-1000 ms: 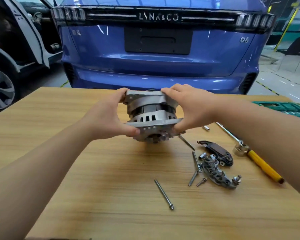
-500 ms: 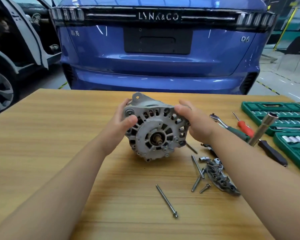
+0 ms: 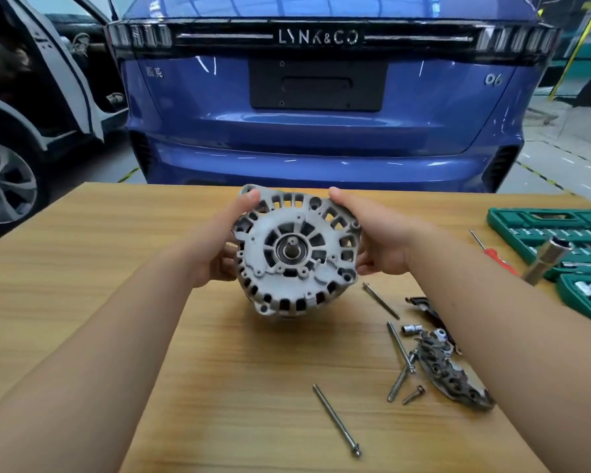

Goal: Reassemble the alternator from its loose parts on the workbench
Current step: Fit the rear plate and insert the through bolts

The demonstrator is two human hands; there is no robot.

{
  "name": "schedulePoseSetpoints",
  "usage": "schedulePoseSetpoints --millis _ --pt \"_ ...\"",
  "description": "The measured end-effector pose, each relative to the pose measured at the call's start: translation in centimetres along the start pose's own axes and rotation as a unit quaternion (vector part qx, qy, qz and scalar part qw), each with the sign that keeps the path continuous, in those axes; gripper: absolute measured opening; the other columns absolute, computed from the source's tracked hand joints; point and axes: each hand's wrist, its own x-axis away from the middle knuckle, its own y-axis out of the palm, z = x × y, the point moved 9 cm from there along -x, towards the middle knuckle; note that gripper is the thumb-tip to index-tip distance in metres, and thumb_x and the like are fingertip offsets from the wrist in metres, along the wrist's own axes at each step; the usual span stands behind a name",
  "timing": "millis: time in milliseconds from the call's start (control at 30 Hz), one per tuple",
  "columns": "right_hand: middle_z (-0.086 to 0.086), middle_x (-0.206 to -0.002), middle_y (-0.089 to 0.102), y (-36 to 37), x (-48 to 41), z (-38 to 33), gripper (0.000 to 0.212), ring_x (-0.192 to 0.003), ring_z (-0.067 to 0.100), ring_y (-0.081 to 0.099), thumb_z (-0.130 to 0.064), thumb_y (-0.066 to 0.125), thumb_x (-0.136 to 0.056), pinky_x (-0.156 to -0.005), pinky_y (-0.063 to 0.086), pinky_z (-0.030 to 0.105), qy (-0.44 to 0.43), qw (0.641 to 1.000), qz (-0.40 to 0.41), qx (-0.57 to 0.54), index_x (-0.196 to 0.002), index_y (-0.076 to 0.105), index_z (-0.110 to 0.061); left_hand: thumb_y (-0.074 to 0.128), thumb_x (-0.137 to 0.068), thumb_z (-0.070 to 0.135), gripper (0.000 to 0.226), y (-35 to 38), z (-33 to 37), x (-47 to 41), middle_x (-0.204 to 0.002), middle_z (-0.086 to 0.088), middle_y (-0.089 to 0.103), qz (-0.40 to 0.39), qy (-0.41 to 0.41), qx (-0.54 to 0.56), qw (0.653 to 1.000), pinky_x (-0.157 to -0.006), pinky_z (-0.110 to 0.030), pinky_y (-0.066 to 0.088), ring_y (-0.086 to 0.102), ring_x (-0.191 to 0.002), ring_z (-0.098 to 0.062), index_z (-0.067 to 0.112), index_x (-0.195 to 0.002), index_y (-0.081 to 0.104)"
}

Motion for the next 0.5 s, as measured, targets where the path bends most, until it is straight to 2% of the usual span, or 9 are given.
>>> schedulePoseSetpoints --millis 67,100,167,200,267,300,367,433,500 --pt "0.008 -0.078 0.069 -0.6 -0.6 -0.3 0.070 -0.070 0.027 0.066 -0.086 0.038 -0.069 -0.079 0.044 0.040 0.036 0.998 -0.001 0.053 -0.075 0.057 -0.019 0.066 -0.037 0.091 0.113 0.0 0.4 -0.8 -0.114 -0.021 0.068 -0.012 -0.054 -0.024 0.998 -0.097 -0.057 0.046 0.061 -0.108 -0.048 0.013 -0.119 0.065" --pt "0.007 -0.083 0.070 -1.2 -0.9 -0.6 0.068 -0.076 0.027 0.065 -0.082 0.037 -0.075 -0.078 0.044 0.037 0.037 0.994 0.017 0.097 -0.080 0.059 -0.018 0.061 -0.042 0.093 0.110 -0.5 0.9 -1.3 -0.115 -0.018 0.068 0.007 -0.060 -0.050 0.997 -0.099 -0.055 0.044 0.063 -0.105 -0.044 0.014 -0.117 0.065" --pt "-0.001 -0.098 0.066 -2.0 -1.4 -2.9 0.042 -0.093 0.022 0.056 -0.053 0.037 -0.094 -0.082 0.043 0.035 -0.042 0.979 0.079 0.182 -0.093 0.063 -0.020 0.048 -0.060 0.092 0.093 -1.8 2.2 -1.9 -0.118 -0.002 0.065 0.089 -0.036 -0.091 0.991 -0.104 -0.050 0.039 0.059 -0.109 -0.031 0.019 -0.117 0.061" --pt "-0.005 -0.105 0.062 -2.0 -1.5 -4.2 0.031 -0.099 0.018 0.053 -0.035 0.036 -0.100 -0.089 0.042 0.036 -0.093 0.972 0.101 0.193 -0.102 0.063 -0.021 0.044 -0.068 0.088 0.087 -1.9 2.5 -2.0 -0.118 0.002 0.064 0.109 -0.012 -0.083 0.990 -0.105 -0.047 0.038 0.058 -0.112 -0.028 0.019 -0.118 0.059" --pt "-0.008 -0.119 0.059 -1.3 -1.7 -4.7 0.037 -0.107 0.013 0.053 -0.017 0.032 -0.101 -0.097 0.041 0.037 -0.136 0.976 0.102 0.139 -0.122 0.061 -0.024 0.042 -0.079 0.080 0.079 -0.5 1.6 -2.1 -0.109 -0.002 0.072 0.067 0.019 0.014 0.997 -0.101 -0.043 0.044 0.067 -0.104 -0.024 0.013 -0.117 0.061" --pt "-0.007 -0.118 0.062 -1.1 -1.8 -4.0 0.037 -0.105 0.014 0.056 -0.017 0.032 -0.101 -0.096 0.043 0.038 -0.132 0.982 0.094 0.096 -0.119 0.063 -0.027 0.043 -0.082 0.076 0.075 0.5 1.2 -1.7 -0.105 -0.005 0.074 0.036 0.048 0.082 0.995 -0.099 -0.041 0.046 0.070 -0.100 -0.022 0.013 -0.115 0.064" --pt "-0.008 -0.095 0.071 -0.7 -1.7 -2.1 0.030 -0.094 0.015 0.060 -0.027 0.038 -0.100 -0.089 0.043 0.040 -0.103 0.992 0.075 0.010 -0.100 0.068 -0.029 0.048 -0.081 0.073 0.070 1.8 0.1 -0.5 -0.111 -0.006 0.072 0.018 0.119 0.181 0.976 -0.102 -0.042 0.043 0.068 -0.105 -0.019 0.017 -0.118 0.066" --pt "-0.010 -0.075 0.070 -0.2 -1.5 -1.5 0.026 -0.088 0.015 0.062 -0.035 0.043 -0.098 -0.086 0.041 0.041 -0.084 0.994 0.068 -0.036 -0.092 0.066 -0.026 0.056 -0.072 0.076 0.079 2.2 -1.2 0.8 -0.122 -0.005 0.068 0.057 0.184 0.225 0.955 -0.103 -0.044 0.043 0.063 -0.114 -0.020 0.020 -0.129 0.060" --pt "-0.007 -0.083 0.071 0.1 -0.9 -1.6 0.026 -0.096 0.018 0.063 -0.036 0.044 -0.097 -0.092 0.039 0.043 -0.086 0.993 0.077 -0.037 -0.095 0.067 -0.025 0.060 -0.064 0.080 0.088 2.5 -2.5 2.5 -0.125 0.004 0.065 0.141 0.227 0.208 0.941 -0.095 -0.039 0.048 0.062 -0.114 -0.013 0.030 -0.136 0.050"
